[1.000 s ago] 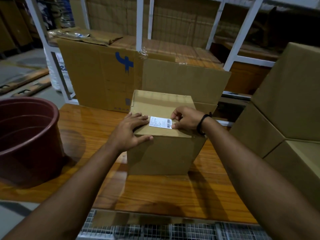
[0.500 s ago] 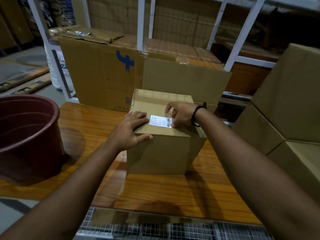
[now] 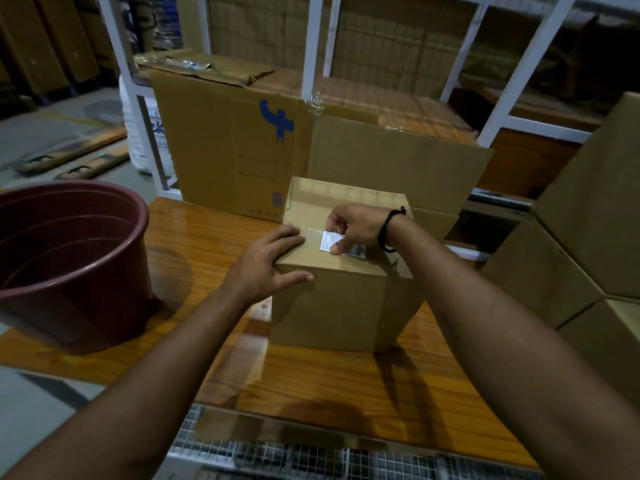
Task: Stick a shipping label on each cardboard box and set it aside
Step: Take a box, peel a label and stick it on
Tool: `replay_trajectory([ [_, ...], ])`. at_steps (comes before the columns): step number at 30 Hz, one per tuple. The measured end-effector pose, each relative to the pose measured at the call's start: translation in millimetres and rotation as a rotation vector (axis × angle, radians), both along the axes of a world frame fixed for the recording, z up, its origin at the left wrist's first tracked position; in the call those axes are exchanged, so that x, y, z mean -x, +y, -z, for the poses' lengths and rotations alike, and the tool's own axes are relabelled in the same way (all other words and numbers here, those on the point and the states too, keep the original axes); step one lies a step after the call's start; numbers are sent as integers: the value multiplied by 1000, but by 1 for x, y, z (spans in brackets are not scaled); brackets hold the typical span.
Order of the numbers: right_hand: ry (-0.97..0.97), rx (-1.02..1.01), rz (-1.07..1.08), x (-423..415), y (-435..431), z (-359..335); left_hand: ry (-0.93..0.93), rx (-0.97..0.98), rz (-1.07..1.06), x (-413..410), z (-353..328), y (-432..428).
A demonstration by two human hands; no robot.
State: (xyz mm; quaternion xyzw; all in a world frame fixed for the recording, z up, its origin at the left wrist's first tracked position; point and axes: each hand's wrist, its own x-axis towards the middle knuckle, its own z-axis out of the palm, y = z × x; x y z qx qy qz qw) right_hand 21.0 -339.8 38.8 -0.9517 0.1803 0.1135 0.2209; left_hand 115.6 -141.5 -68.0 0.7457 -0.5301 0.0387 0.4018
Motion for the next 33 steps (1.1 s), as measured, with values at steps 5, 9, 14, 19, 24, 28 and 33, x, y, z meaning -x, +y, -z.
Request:
replay_trajectory([
  [5,-3,-12,1,1,1,3,7,39,4,0,3,-1],
  [9,-37,-47,29,2,1,7,30,44,-5,1,5,0],
  [14,-25,-61,21,3,2,6,25,34,12,2,6,0],
  [19,-33,-84,40,3,4,5,32,44,7,2,4,1],
  [24,-71,-133,41,7,1,7,52,43,12,3,5,0],
  [28,-57,-144,49,7,1,8,37,40,16,3,6,0],
  [33,-53,-148,50,5,-3,7,58,58,14,4,4,0],
])
